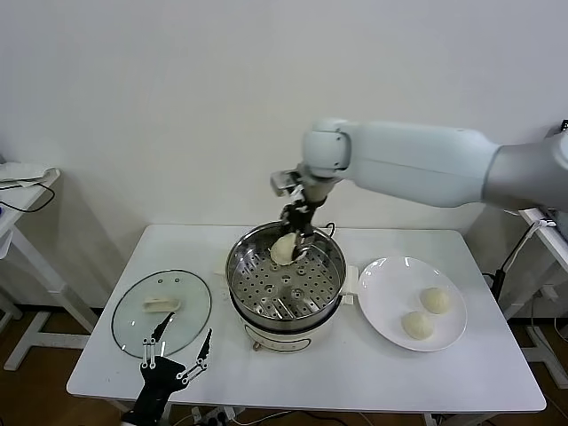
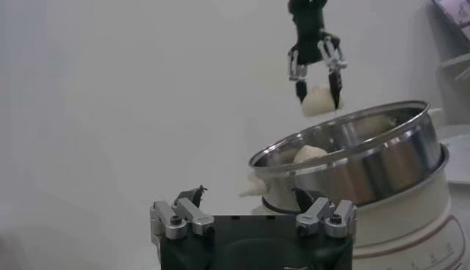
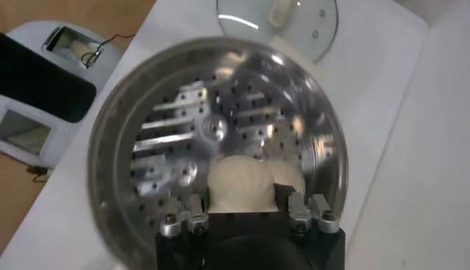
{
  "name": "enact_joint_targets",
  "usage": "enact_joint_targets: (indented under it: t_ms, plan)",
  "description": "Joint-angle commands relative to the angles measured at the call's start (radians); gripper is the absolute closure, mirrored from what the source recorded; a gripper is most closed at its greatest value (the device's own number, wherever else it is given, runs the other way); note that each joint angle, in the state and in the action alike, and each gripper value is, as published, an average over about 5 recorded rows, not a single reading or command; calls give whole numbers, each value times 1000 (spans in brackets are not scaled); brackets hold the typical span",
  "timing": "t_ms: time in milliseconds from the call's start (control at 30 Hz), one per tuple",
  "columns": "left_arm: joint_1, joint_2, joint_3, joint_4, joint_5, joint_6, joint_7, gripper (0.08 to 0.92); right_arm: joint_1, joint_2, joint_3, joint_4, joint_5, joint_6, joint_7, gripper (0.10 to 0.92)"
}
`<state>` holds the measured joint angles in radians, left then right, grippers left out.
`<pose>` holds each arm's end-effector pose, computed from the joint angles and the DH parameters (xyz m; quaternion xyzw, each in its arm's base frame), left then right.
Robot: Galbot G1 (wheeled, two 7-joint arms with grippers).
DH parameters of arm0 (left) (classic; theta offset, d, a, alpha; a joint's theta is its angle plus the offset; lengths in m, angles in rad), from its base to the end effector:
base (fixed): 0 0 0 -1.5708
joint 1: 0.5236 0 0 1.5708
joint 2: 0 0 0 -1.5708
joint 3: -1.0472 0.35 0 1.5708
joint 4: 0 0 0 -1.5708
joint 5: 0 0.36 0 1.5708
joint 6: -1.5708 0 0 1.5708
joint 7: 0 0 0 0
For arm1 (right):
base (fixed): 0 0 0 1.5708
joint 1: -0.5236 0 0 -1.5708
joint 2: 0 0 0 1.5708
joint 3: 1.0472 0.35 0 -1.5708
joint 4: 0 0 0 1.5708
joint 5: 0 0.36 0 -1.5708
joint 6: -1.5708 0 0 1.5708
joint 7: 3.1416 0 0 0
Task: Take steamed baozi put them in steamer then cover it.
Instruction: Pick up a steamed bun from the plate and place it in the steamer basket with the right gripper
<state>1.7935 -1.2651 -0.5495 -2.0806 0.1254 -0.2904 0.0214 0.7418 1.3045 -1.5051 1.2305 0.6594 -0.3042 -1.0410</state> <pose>0.1194 0.0602 -0.3335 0.1234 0.9758 0.1778 0.0304 0.5535 0.1699 -0.0309 0.6282 -0.4509 0.5644 0.2891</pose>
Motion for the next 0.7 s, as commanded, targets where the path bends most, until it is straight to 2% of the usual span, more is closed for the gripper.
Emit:
enact_joint_targets:
  t_ms: [33,533,700]
  plan:
    - [-2,-1,2,7,1,-1,0,177,-64,116,-24,-10,47,-46,107,423]
    - [-1,-2,-5,10,0,-13,0,177,-116,154,-40,-48,37,-52,143,410]
    - [-2,-4,-9,8,-3,-15,-3,177,-122,149,-38,-46,37,-48,157,342]
